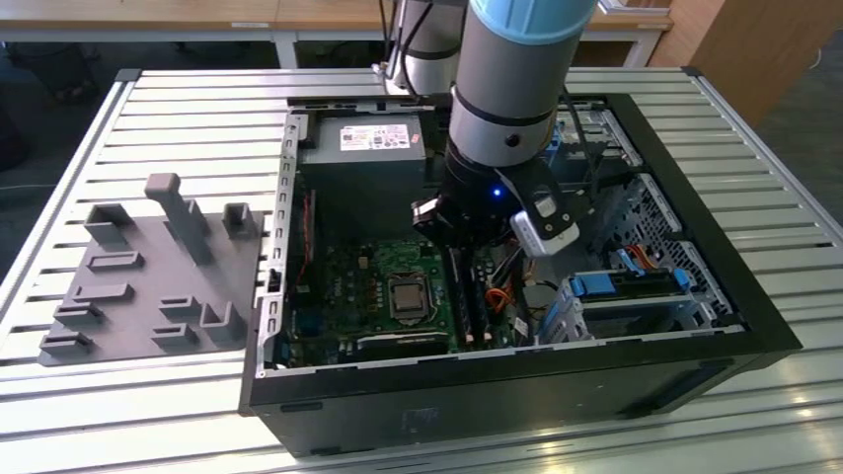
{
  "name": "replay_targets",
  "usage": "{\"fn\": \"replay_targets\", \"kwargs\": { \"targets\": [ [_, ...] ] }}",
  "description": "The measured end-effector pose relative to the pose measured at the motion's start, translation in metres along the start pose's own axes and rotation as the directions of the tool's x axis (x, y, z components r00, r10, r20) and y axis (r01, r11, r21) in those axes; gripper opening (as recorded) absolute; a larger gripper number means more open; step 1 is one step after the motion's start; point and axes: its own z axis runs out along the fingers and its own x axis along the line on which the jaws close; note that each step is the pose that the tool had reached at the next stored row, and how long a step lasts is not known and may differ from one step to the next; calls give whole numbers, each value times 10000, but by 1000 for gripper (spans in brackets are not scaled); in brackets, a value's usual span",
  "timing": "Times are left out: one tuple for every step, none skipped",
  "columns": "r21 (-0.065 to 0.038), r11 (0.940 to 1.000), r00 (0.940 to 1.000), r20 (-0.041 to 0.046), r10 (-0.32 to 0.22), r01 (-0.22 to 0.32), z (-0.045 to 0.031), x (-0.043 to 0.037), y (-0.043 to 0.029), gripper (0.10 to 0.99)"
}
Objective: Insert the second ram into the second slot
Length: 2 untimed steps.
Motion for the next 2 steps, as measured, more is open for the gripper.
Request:
{"fn": "replay_targets", "kwargs": {
  "targets": [
    [2, 10000, 10000, -1, 0, 0, -1, 0, 0, 106],
    [2, 10000, 10000, -1, 0, 0, -1, 0, 0, 106]
  ]
}}
